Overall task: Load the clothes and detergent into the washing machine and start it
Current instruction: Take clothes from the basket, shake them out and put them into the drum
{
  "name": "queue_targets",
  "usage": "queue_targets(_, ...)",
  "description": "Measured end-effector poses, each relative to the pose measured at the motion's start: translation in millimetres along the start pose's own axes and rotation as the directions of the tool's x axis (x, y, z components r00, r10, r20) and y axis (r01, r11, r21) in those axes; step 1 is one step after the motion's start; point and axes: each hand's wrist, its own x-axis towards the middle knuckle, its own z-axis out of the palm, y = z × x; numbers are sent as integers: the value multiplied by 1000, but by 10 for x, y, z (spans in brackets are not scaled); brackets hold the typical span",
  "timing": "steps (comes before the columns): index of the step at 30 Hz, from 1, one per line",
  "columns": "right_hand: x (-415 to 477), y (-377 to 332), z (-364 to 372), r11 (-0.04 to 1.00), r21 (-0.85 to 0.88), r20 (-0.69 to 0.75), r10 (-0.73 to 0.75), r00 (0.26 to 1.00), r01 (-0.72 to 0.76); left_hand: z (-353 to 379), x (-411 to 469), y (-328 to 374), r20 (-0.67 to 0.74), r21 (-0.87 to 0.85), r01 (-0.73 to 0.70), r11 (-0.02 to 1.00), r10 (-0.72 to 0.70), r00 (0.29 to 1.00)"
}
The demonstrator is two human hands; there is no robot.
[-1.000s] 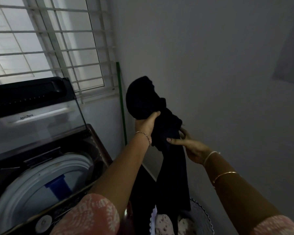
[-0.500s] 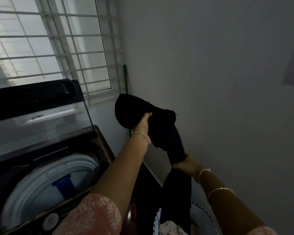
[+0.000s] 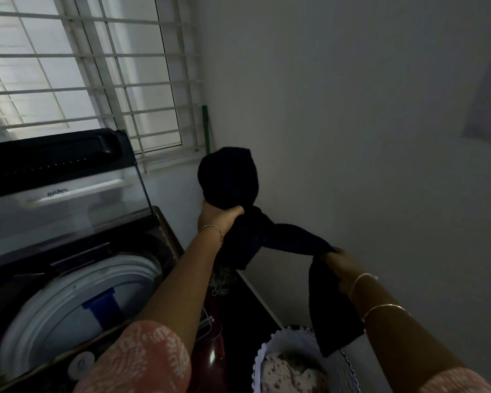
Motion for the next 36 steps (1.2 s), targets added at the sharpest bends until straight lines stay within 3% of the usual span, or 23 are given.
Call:
queue_targets(4,120,-192,-22,975,219,-48,-30,998,39,76,-92,-55,42,123,-48,991,43,998)
queue_targets(7,-10,-447,-20,920,392,28,-4,1000,-8,179,-156,-92,87,166,-44,985,30,996)
queue_targets(9,-164,-609,-1,901,432,121,-17,992,-37,255,-205,-127,94,193,-73,979,56,994)
queue_targets(13,-211,-840,106,897,442,108,-78,991,23,420,-266,-190,119,188,-127,974,106,987)
queue_targets(17,-191,-1011,219,905,424,191,-122,974,30,528,-264,-182,346,177,-108,978,41,937)
queue_targets(21,653,-815,188,950,301,60,-109,992,86,585,-255,-118,594,155,-54,986,-50,803)
queue_targets(24,233,-921,233,977,179,46,-128,991,118,774,-188,-135,488,200,-71,977,-36,872)
queue_targets(28,-77,-1006,324,978,-34,58,-204,977,206,1049,81,-361,384,113,-63,992,15,923)
queue_targets(32,-146,-1014,314,971,-20,193,-229,954,238,1014,-76,-297,247,61,-33,998,17,969)
queue_targets(36,-255,-1009,328,957,69,303,-288,908,281,1005,-120,-259,134,-120,52,991,-36,990)
